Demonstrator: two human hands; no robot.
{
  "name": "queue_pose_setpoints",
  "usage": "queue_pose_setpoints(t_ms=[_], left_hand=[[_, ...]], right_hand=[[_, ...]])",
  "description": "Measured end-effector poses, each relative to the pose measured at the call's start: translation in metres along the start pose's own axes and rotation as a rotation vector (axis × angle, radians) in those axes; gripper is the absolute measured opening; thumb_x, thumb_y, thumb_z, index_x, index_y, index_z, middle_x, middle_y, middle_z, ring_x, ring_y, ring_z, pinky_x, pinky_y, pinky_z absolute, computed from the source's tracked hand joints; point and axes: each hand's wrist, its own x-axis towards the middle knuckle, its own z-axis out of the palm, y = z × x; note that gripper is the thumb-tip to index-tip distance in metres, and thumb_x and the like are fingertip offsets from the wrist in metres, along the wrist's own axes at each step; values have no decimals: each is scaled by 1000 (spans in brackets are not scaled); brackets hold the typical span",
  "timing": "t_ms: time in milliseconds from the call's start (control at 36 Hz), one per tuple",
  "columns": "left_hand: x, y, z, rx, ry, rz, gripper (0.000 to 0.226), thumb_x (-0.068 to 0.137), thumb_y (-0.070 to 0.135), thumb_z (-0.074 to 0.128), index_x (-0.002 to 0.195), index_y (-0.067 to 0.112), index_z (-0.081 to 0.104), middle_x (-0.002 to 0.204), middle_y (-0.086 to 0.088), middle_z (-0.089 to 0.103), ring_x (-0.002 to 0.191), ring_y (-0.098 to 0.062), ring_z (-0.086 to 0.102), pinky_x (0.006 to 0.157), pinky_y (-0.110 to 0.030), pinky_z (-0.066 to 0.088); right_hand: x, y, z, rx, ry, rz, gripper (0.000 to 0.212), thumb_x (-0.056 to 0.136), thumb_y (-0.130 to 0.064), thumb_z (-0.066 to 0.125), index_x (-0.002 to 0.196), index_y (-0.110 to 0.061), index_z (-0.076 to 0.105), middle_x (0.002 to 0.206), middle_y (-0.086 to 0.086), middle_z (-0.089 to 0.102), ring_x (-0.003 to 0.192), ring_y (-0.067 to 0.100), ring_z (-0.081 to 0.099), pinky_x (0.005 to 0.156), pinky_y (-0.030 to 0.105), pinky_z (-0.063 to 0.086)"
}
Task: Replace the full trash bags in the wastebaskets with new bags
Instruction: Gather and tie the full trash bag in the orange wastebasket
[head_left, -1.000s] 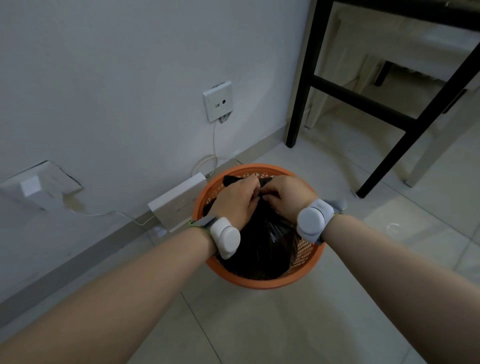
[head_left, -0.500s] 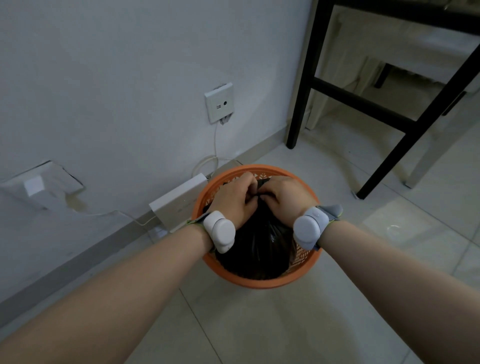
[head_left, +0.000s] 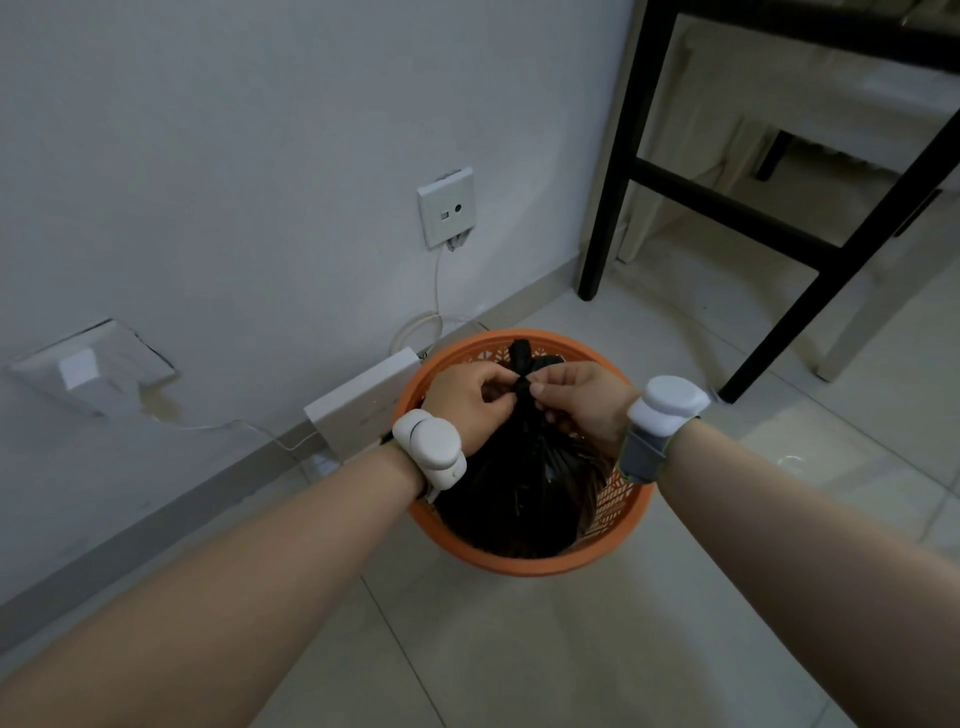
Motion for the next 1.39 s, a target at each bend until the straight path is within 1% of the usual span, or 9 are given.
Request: queue_pose_setpoints(t_ms=[167, 361, 528, 583, 778, 917, 1111, 1250, 1389], left_hand=[[1, -1, 1, 131, 9, 66, 22, 87, 22, 63, 106, 12, 70, 104, 0, 70, 98, -12, 61, 71, -5, 32], [-1, 1, 3, 286, 22, 184, 18, 88, 16, 59, 95, 6, 72, 94, -11, 70, 91, -26, 62, 80, -34, 44], [-2, 6, 0, 421, 42, 215, 18, 89, 22, 54, 94, 11, 67, 97, -5, 66, 94, -21, 58, 72, -21, 31], [0, 6, -4, 474, 77, 260, 15, 86, 22, 55, 88, 12, 66, 93, -5, 66, 90, -21, 57, 67, -20, 26], [6, -1, -11, 658, -2, 332, 14, 75, 24, 53, 66, 13, 55, 72, -8, 63, 72, -31, 57, 61, -35, 40], [3, -19, -10, 772, -198, 223, 16, 83, 27, 50, 80, 16, 60, 89, -4, 65, 90, -27, 55, 74, -34, 41], [8, -22, -19, 527, -161, 206, 17, 84, 30, 58, 87, 15, 65, 93, -4, 67, 92, -24, 60, 83, -37, 45], [11, -23, -14, 543, -140, 256, 51, 73, 63, 54, 105, 24, 61, 106, 0, 62, 104, -20, 55, 90, -39, 43], [8, -14, 5, 686, -196, 235, 57, 78, 63, 56, 121, 25, 55, 116, 0, 53, 109, -23, 47, 93, -36, 37]], right_hand=[[-2, -2, -4, -31, 4, 4, 20, 93, 2, 47, 97, -11, 62, 69, 1, 57, 43, -3, 50, 41, 10, 36], [0, -4, -4, -292, 118, -65, 18, 87, -1, 59, 102, -7, 68, 68, -4, 64, 49, -4, 56, 61, 15, 49], [-5, -20, -6, -817, 119, -190, 17, 86, -13, 58, 94, -19, 72, 96, -2, 70, 91, 15, 61, 85, 28, 46], [-6, -23, -6, -887, 147, -248, 17, 87, -13, 56, 93, -18, 71, 99, 2, 70, 95, 20, 61, 85, 31, 46], [-3, -11, -6, -1078, 200, -329, 13, 90, -15, 48, 93, -13, 60, 95, 8, 64, 89, 29, 58, 77, 39, 47], [-1, 12, -8, -1204, 154, -204, 15, 90, -19, 47, 97, -11, 57, 98, 12, 64, 93, 33, 59, 71, 34, 43], [-1, 10, -21, -1000, 174, -328, 16, 88, -18, 55, 103, -17, 62, 104, 5, 67, 98, 27, 59, 81, 33, 46], [-2, 11, -31, -930, 204, -311, 32, 88, -16, 58, 120, -15, 60, 119, 6, 63, 110, 26, 57, 90, 30, 42], [-2, 21, -38, -980, 229, -235, 40, 88, -21, 57, 127, -20, 54, 125, 6, 56, 114, 28, 52, 92, 36, 43]])
